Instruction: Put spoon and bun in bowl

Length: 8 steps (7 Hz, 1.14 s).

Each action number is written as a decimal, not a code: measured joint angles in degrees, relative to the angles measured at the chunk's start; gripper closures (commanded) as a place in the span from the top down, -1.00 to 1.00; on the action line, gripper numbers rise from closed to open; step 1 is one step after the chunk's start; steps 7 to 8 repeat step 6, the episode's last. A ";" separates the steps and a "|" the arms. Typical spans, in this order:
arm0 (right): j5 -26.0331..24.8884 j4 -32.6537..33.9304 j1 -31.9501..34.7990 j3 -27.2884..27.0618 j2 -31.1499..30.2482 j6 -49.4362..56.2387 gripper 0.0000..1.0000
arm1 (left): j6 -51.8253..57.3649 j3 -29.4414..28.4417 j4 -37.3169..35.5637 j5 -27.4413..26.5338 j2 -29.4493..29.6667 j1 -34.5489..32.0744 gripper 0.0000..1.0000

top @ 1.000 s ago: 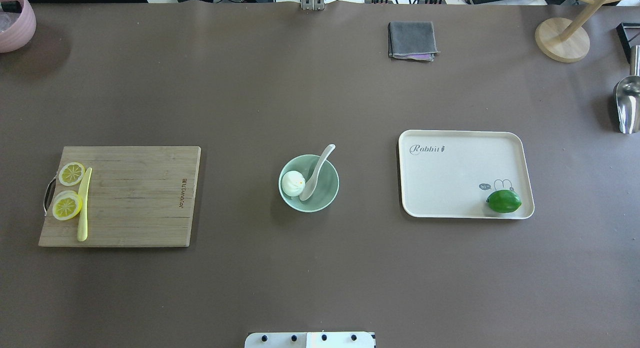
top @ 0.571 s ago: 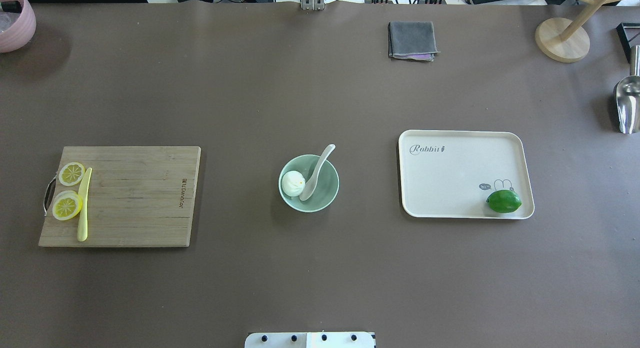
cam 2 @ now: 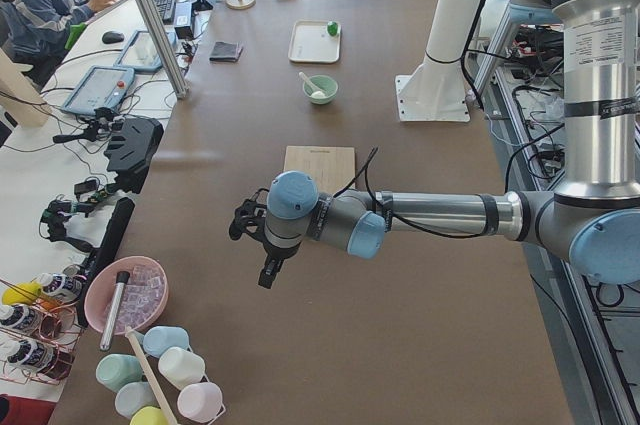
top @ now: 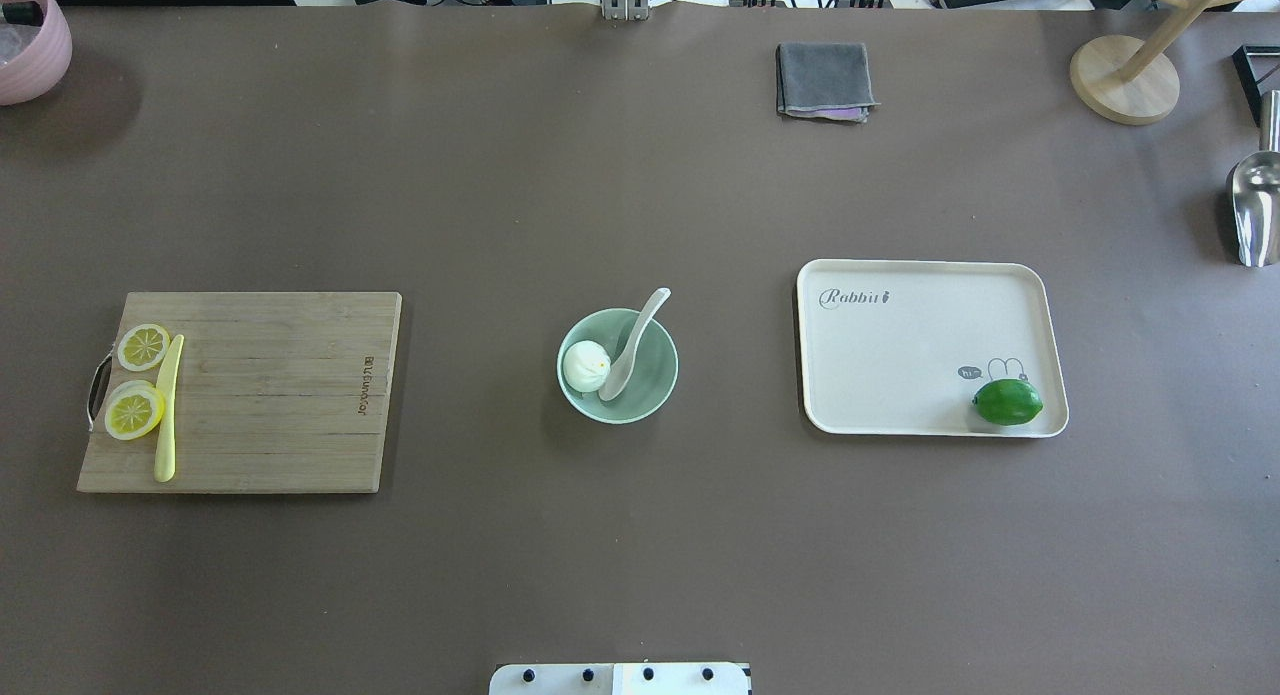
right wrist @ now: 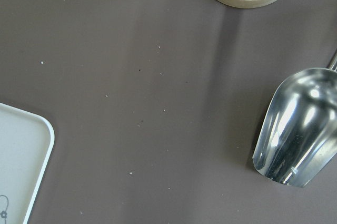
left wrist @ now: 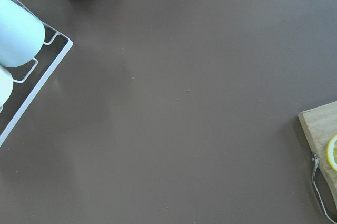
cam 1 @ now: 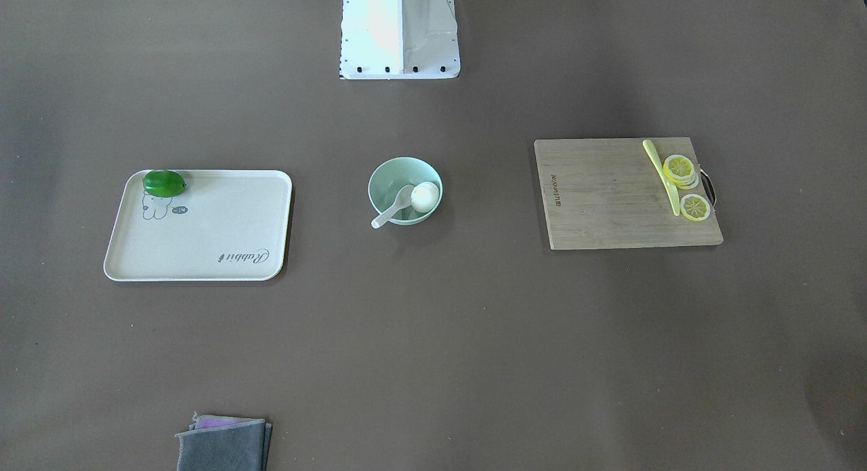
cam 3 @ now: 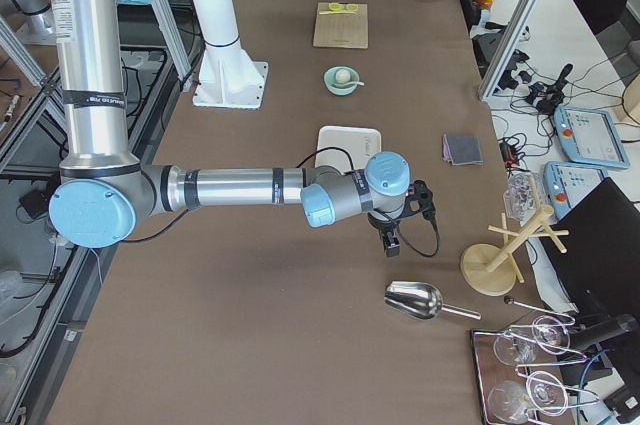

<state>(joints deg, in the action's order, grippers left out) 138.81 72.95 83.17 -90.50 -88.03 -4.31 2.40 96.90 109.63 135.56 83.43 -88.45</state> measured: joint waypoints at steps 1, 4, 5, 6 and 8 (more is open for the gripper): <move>-0.10 -0.05 0.80 0.37 -0.46 0.01 1.00 | 0.25 -0.24 0.04 -0.13 0.38 0.04 0.96; -0.13 -0.75 4.68 0.14 -3.23 0.40 1.00 | 0.31 0.47 -0.06 -0.35 0.66 0.02 0.96; -0.03 -0.78 4.89 0.06 -3.21 0.52 1.00 | 0.23 1.58 -0.22 -0.32 0.92 0.02 0.96; 0.07 -0.81 4.94 0.05 -3.23 0.65 1.00 | 0.07 2.94 -0.51 -0.39 0.88 0.03 0.96; 0.07 -0.81 4.94 0.05 -3.23 0.65 1.00 | 0.07 2.94 -0.51 -0.39 0.88 0.03 0.96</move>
